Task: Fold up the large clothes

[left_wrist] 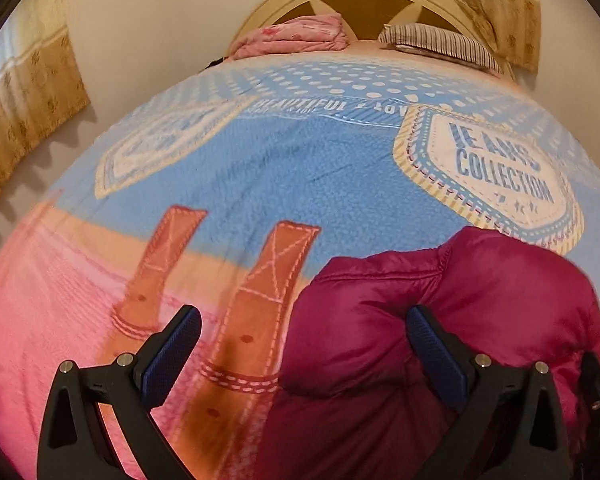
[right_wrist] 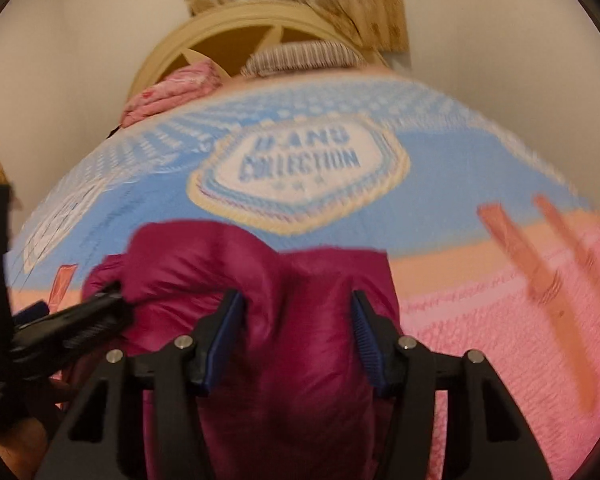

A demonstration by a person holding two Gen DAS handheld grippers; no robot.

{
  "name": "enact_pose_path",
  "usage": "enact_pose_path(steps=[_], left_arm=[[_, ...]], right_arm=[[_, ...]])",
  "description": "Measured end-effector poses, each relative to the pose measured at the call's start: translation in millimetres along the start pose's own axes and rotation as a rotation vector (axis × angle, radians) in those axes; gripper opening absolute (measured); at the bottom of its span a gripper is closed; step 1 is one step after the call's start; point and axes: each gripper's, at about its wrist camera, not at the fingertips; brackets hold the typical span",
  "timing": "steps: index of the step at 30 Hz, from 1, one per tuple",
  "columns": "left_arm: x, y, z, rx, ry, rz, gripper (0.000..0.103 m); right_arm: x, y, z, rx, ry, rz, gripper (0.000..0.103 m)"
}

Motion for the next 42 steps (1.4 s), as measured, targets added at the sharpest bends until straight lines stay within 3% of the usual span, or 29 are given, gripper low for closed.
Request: enact_pose_path(steps=[11,21,42], left_arm=[[-16.6,8.6,7.8,-0.025,-0.019,-0.019,0.102],[-18.1,12.2,16.8,-0.063,-0.066,0.0,0.102],[-19.5,12.5,18.4,-0.07,-0.071,-0.001,0.102]], right_arm=[[-13.6,13.8,10.2,-0.028,-0.036,-0.032,0.057],[-24.3,14.3,5.8,-0.006,-0.001,-0.079,0.057],[-30.4,14.6,1.6,0.021,0.038,-0.099,0.058]])
Point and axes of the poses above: each gripper's, at about its wrist camera, not at the fingertips, and x roughly against the way its jaws point, z to its right, y to its underside, and after that the axes turned 1 degree about x, right-handed
